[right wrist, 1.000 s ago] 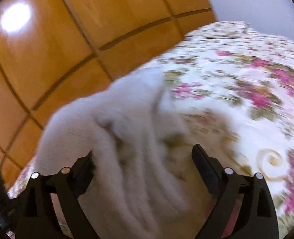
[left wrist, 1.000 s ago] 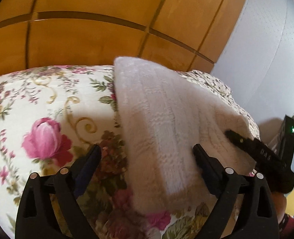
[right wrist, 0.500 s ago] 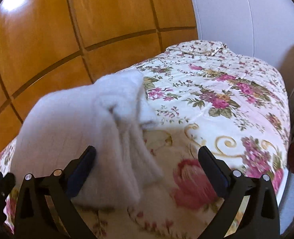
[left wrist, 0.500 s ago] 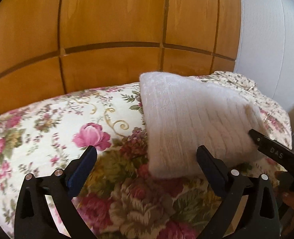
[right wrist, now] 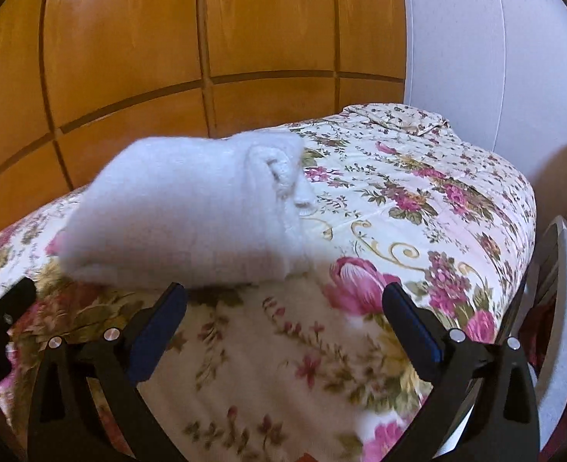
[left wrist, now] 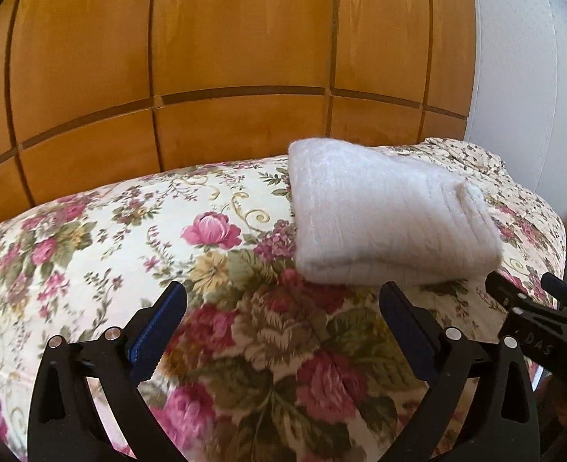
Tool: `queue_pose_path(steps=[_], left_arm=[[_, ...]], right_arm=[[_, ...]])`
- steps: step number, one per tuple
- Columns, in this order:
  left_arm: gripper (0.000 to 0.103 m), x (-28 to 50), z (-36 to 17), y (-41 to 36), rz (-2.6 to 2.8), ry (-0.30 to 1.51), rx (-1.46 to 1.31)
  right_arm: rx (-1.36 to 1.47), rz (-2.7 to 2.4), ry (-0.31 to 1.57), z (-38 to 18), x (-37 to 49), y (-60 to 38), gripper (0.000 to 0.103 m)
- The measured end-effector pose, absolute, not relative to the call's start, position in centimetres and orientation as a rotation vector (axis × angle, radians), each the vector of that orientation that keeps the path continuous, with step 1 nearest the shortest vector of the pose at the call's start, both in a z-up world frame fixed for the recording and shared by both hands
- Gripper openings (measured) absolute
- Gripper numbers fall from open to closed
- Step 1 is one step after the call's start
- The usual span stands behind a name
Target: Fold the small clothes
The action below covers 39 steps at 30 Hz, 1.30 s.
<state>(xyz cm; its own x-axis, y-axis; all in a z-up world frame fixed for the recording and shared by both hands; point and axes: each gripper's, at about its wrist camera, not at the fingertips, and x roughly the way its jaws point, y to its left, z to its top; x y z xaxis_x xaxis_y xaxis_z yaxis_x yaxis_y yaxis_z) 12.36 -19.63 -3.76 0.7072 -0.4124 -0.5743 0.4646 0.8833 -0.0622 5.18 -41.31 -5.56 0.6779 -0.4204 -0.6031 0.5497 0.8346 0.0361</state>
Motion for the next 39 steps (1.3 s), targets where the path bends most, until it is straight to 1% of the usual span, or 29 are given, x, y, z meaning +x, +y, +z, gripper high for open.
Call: queue_pose_path(steps=[5, 13, 19, 24, 39], left_arm=[[0.099, 10.3, -2.5, -18.8, -0.411, 0.616, 0.106], [0.099, 7.1, 0.4, -17.3, -0.381, 0.588, 0.113], [0.099, 5.6, 2.0, -16.3, -0.37, 0.6, 0.104], [0.099, 4.3, 2.6, -16.0, -0.352, 0.562, 0.099], [0.099, 3.8, 2.7, -16.4, -0.37, 0.569, 0.106]], right_arm=[[0.216, -0.506, 0.67, -3.9, 3.9, -39.9, 0.101], [0.187, -0.445, 0.632, -1.1, 0.9, -36.7, 0.101], [0.193, -0.478, 0.617, 0.3, -0.8, -35.6, 0.101], [0.184, -0.488, 0.602, 0.7, -1.9, -35.3, 0.101], [0.203, -0.504, 0.592, 1.1, -2.6, -36.0, 0.101]])
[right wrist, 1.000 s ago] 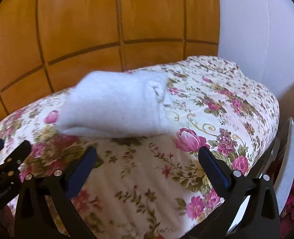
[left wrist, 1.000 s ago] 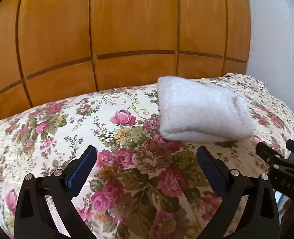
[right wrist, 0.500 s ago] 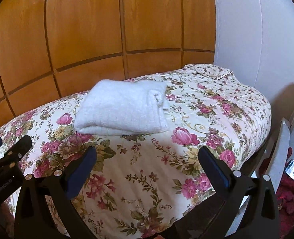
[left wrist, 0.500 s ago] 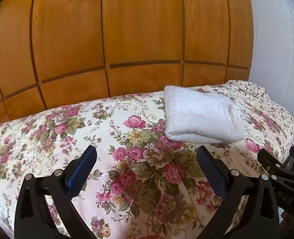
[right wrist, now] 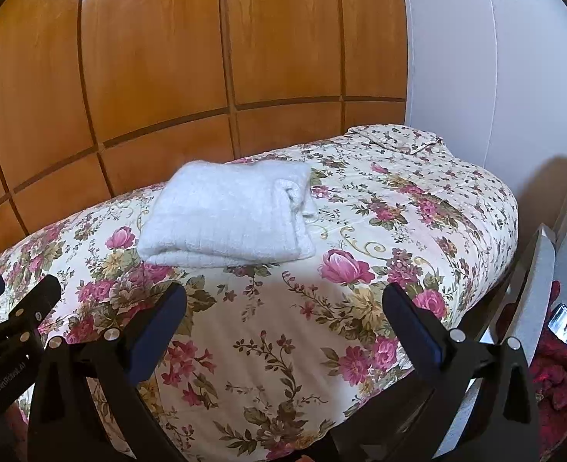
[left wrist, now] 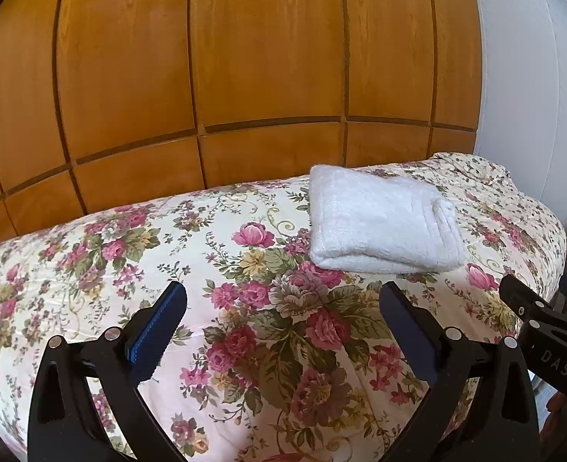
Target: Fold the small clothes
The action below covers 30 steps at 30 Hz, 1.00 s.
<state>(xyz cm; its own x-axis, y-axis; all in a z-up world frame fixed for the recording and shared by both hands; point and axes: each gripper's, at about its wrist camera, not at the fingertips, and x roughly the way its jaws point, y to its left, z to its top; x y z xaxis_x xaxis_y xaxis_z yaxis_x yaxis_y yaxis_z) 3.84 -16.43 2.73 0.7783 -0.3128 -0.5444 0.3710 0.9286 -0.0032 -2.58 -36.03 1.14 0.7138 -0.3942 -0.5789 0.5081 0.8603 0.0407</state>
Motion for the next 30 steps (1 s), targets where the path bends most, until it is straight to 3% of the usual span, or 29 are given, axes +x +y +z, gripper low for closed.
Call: queue_pose_path(steps=[30], left_arm=[[0.099, 4.15, 2.35, -16.36, -0.362, 0.582, 0.093]], right_arm=[[0.208, -0.497, 0.61, 0.45, -2.44, -36.15, 0.101]])
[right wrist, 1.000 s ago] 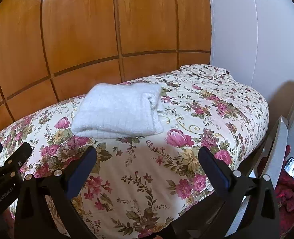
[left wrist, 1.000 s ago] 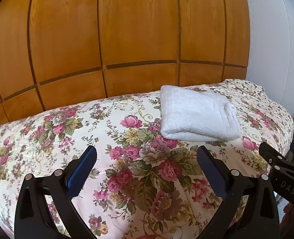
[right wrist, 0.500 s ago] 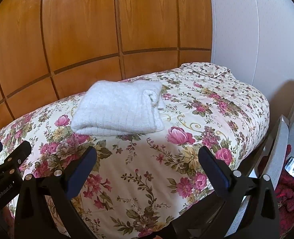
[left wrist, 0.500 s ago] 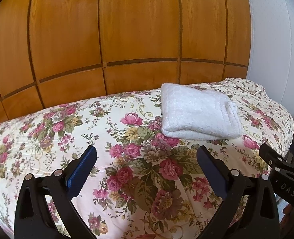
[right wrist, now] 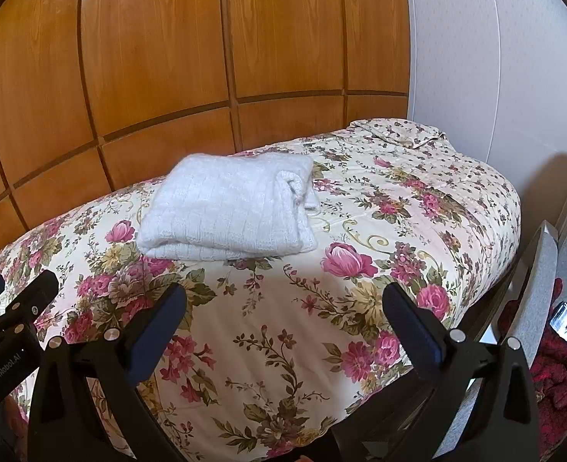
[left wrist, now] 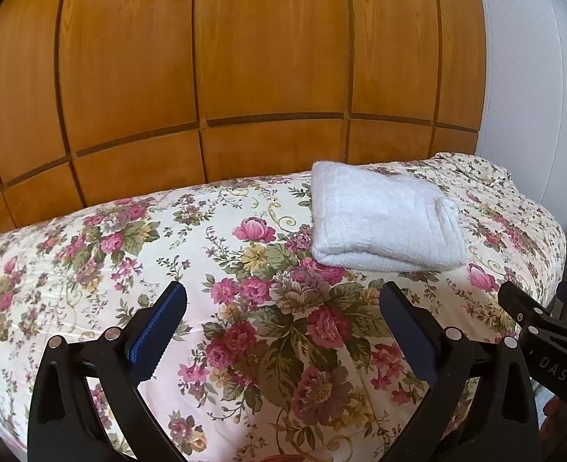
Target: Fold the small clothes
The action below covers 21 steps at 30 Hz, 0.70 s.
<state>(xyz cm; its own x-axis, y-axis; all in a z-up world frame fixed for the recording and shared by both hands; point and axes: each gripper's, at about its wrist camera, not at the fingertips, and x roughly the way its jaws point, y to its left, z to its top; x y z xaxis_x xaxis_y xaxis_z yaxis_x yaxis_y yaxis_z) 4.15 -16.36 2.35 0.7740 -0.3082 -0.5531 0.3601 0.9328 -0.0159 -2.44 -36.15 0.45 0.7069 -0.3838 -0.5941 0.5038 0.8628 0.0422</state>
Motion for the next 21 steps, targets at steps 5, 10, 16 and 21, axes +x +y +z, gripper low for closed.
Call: queue_pose_path(steps=[5, 10, 16, 21], left_arm=[[0.099, 4.09, 2.31, -16.55, -0.371, 0.586, 0.104], [0.099, 3.91, 2.29, -16.8, -0.387, 0.586, 0.114], [0.099, 3.81, 2.39, -17.01, -0.403, 0.585, 0.113], [0.099, 4.01, 2.22, -17.21, -0.432, 0.615, 0.097]], right_arm=[[0.209, -0.498, 0.61, 0.43, -2.44, -36.14, 0.101], [0.21, -0.498, 0.611, 0.33, -2.41, -36.2, 0.101], [0.208, -0.497, 0.614, 0.29, -2.4, -36.23, 0.101], [0.21, -0.498, 0.617, 0.16, -2.38, -36.41, 0.101]])
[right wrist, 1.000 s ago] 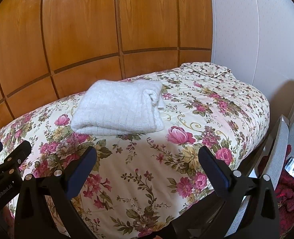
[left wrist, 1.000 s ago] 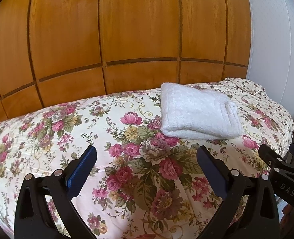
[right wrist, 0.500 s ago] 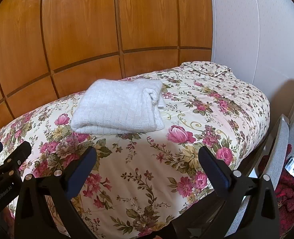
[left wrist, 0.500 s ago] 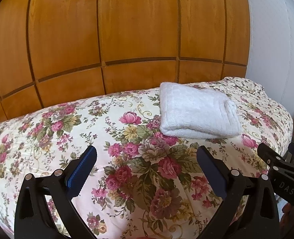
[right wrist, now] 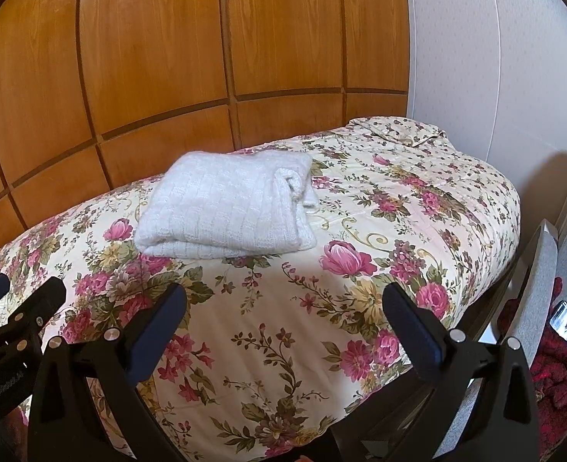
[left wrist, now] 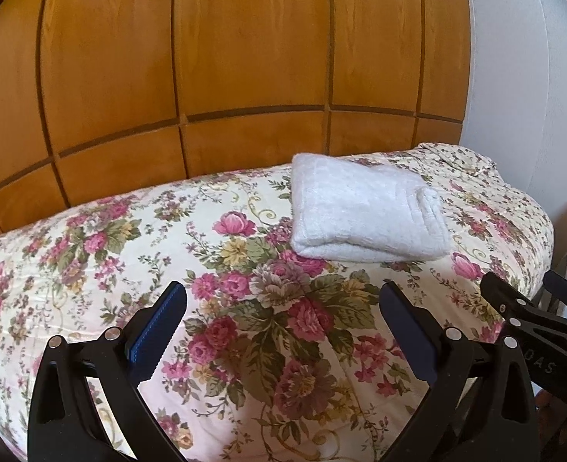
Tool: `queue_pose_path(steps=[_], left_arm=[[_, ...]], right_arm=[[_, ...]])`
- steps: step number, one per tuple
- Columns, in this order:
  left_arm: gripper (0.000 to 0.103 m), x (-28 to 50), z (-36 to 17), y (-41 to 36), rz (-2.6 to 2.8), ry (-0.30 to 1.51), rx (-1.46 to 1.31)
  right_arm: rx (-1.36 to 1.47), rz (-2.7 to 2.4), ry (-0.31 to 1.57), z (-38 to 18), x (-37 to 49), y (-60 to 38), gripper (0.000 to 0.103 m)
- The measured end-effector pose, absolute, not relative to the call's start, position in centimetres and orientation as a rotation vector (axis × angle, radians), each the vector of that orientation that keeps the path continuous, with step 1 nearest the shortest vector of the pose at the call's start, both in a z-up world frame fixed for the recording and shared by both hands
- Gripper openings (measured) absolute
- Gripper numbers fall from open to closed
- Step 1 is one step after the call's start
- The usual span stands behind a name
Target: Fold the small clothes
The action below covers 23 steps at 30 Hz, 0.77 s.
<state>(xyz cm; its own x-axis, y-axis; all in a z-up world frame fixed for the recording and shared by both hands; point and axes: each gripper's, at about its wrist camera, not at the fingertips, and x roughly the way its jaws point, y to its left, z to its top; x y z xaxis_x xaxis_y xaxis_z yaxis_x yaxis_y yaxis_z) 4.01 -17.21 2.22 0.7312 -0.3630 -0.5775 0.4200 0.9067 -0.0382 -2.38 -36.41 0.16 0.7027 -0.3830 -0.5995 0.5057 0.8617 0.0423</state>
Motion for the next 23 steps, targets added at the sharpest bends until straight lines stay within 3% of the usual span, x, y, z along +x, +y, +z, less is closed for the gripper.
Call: queue_pose_path(steps=[23], left_arm=[[0.099, 5.1, 0.6, -18.4, -0.475, 0.688, 0.116]], right_arm=[[0.226, -0.511, 0.664, -1.1, -1.7, -37.2, 0.101]])
